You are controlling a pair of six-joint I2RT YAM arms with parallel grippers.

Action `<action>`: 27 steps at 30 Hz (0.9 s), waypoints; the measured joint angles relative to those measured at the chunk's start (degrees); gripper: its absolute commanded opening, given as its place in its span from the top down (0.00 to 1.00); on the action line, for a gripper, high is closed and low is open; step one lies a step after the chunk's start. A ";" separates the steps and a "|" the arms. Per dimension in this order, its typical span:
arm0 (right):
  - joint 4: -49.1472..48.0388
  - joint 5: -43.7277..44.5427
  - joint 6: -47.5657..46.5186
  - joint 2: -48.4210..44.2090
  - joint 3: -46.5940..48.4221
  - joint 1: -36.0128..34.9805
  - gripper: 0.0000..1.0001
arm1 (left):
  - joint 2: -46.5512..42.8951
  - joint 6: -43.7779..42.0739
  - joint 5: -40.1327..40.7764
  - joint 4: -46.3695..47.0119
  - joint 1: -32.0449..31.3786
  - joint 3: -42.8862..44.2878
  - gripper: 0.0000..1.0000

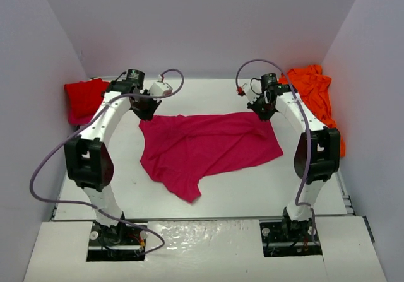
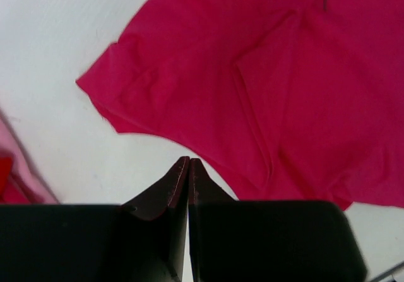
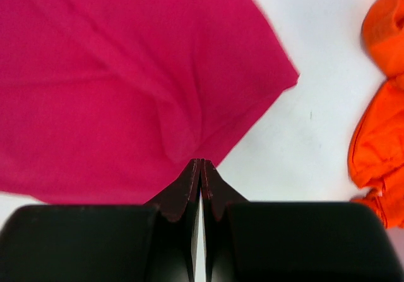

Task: Fold and stack the t-shirts
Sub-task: Fold the flattened tshirt in 1/3 of the way

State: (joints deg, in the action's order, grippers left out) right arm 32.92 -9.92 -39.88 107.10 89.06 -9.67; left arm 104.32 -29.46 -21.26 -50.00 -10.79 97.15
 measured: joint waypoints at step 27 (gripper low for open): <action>-2.22 24.82 11.58 32.83 27.98 0.46 1.00 | 37.99 6.43 10.43 -11.33 4.80 33.51 1.00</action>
State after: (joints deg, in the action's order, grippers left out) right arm 30.70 14.90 -28.30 139.93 117.04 -9.21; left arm 142.30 -23.03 -10.82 -61.33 -5.99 130.66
